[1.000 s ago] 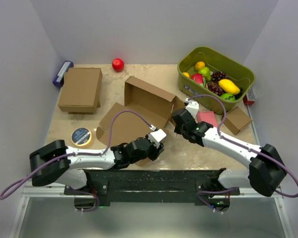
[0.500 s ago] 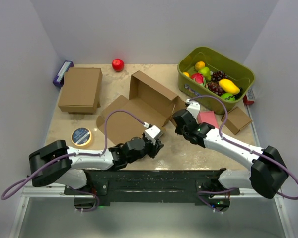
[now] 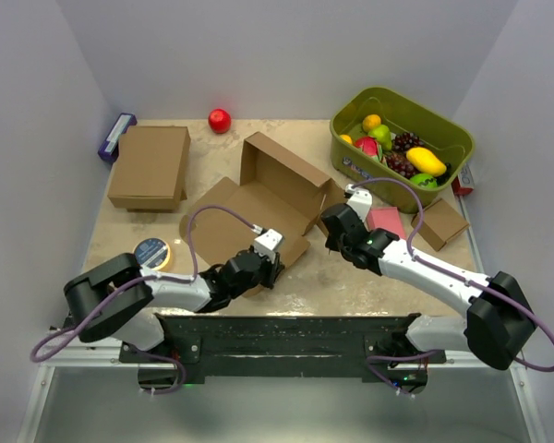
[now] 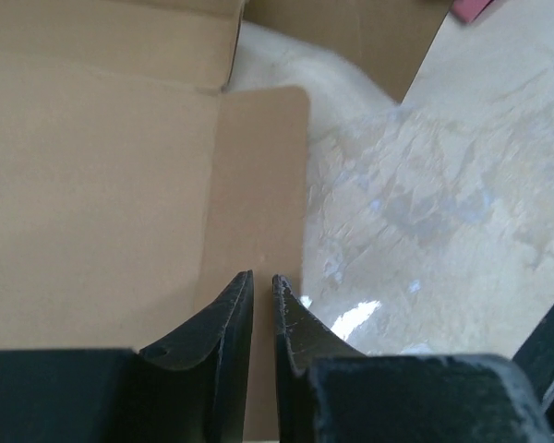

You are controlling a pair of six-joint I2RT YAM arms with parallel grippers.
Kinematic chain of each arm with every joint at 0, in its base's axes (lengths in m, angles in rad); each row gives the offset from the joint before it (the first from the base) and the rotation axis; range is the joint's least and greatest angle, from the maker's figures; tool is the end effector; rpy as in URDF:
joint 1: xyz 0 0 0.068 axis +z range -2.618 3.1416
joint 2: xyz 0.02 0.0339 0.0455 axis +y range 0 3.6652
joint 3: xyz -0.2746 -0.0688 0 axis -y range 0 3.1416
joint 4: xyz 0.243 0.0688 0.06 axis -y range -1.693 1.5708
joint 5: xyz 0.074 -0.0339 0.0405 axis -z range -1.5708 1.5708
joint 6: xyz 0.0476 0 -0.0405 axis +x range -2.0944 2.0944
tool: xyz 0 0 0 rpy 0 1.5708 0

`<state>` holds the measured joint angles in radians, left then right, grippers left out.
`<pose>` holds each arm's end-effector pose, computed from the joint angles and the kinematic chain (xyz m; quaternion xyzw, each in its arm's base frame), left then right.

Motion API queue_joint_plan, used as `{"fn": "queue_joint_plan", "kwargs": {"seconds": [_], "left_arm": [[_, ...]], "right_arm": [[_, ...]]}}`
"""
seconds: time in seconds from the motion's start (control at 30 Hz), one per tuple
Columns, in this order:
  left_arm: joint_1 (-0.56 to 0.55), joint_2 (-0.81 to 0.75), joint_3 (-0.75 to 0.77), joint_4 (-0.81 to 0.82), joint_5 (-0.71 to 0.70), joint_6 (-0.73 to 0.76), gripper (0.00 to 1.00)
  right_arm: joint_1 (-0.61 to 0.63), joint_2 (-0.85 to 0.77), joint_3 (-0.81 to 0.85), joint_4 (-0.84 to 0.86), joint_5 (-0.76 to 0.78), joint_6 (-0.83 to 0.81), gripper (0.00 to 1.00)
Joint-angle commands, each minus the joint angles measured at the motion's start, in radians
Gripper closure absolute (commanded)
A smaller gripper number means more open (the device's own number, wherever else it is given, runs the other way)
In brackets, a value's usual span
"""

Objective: Fold the paper box

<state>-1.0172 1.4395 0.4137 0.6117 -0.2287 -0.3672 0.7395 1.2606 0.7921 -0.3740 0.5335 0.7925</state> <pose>0.1519 -0.2253 0.1606 0.2065 0.8083 -0.2731 0.4791 0.2059 0.1551 0.2330 0.1177 0.8986 0.0607 0.4184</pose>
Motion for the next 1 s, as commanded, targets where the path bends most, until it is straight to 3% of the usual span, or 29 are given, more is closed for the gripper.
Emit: {"fn": "queue_joint_plan", "kwargs": {"seconds": [0.0, 0.33, 0.57, 0.97], "left_arm": [[0.0, 0.12, -0.027, 0.111, 0.029, -0.022, 0.82], [-0.076, 0.262, 0.028, 0.137, 0.04, -0.019, 0.84], [-0.138, 0.355, 0.063, 0.232, 0.097, -0.091, 0.86], [-0.172, 0.406, 0.099, 0.284, 0.115, -0.131, 0.87]], "right_arm": [[0.003, -0.035, 0.021, 0.02, 0.036, 0.004, 1.0], [0.003, -0.041, 0.071, -0.011, 0.016, -0.003, 1.0], [0.008, -0.003, 0.024, 0.108, -0.062, 0.024, 1.0], [0.057, 0.135, 0.021, 0.225, -0.104, 0.044, 0.81]]}}
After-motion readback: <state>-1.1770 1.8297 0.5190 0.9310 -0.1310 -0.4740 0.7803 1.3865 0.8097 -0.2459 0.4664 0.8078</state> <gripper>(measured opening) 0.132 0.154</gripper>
